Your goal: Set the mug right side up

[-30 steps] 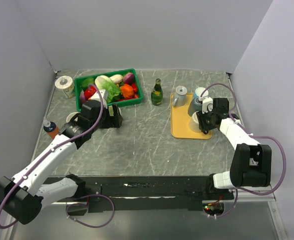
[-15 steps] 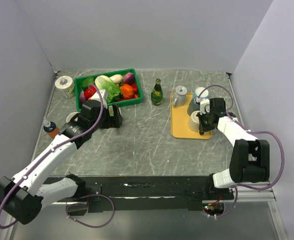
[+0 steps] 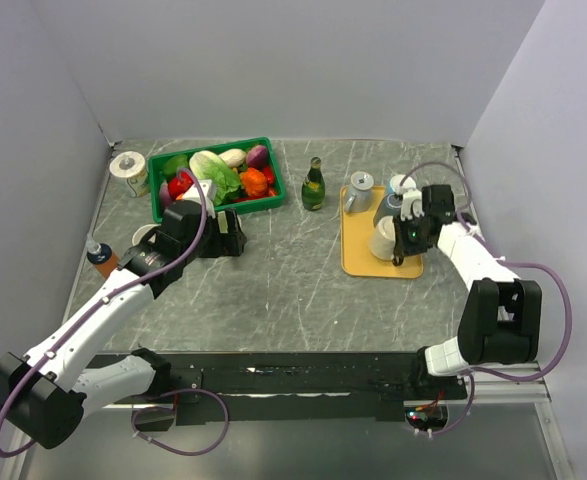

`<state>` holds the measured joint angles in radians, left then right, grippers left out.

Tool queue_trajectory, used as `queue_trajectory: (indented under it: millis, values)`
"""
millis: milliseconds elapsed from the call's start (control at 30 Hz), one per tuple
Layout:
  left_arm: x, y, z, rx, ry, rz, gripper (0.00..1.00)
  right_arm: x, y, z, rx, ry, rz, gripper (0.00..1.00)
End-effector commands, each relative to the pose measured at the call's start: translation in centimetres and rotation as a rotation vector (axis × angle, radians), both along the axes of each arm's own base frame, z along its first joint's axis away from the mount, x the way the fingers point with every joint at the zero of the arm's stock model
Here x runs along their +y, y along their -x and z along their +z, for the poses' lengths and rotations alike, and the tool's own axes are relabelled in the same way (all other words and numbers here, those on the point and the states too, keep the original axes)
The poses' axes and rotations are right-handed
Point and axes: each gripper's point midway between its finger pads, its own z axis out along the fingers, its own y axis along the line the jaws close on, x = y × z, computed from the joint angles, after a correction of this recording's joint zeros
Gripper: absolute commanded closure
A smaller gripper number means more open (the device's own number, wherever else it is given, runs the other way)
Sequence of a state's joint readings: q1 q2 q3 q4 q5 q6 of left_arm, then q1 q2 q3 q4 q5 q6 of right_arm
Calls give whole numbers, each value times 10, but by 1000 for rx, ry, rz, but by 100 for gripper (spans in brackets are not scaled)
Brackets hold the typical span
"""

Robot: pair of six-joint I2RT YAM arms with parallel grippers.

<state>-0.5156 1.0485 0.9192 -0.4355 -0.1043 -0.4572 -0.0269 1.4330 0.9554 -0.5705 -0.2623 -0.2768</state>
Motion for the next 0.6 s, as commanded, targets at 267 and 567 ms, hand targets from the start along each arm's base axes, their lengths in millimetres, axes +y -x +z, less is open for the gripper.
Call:
queue_trajectory:
  millis: [267, 567]
  values:
    - [-25, 9, 22, -65, 121, -133, 4, 73, -20, 124, -194, -396, 95, 100]
    - [-68, 33, 45, -103, 316, -371, 4, 149, 26, 193, -381, -604, 289, 100]
